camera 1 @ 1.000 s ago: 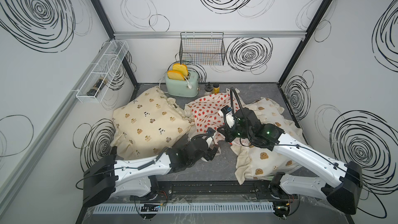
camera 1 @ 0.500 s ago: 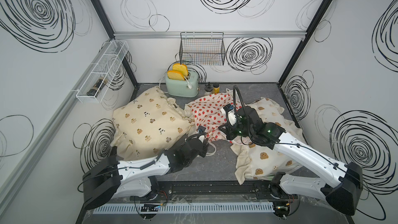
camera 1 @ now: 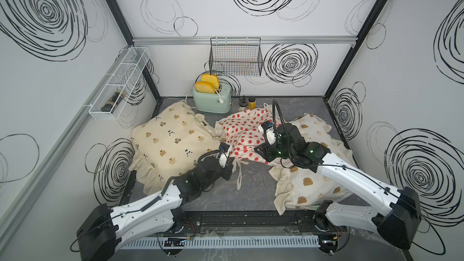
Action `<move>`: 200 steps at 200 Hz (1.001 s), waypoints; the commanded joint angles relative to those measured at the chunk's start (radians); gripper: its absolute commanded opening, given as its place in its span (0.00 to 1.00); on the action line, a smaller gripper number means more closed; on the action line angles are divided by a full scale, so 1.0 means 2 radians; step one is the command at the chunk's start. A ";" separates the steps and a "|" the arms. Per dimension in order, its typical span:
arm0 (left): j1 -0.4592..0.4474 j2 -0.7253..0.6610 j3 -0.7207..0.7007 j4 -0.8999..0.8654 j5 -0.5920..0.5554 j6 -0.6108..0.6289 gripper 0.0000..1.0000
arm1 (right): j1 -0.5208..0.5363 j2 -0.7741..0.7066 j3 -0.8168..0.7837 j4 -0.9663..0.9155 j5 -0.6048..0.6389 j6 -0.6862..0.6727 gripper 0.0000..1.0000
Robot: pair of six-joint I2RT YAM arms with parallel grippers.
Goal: Zip up pillowcases
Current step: Zip the zipper on the pillowcase.
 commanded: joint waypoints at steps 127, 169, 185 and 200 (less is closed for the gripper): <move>0.044 0.020 0.114 -0.103 0.117 -0.008 0.00 | 0.143 -0.074 -0.038 0.025 0.126 0.071 0.23; 0.048 0.022 0.122 -0.108 0.133 -0.012 0.00 | 0.111 -0.046 -0.059 0.089 0.130 0.073 0.17; 0.048 0.023 0.122 -0.110 0.136 -0.012 0.00 | 0.101 -0.038 -0.058 0.102 0.118 0.069 0.17; 0.049 0.024 0.121 -0.109 0.137 -0.012 0.00 | 0.100 -0.034 -0.061 0.116 0.112 0.065 0.18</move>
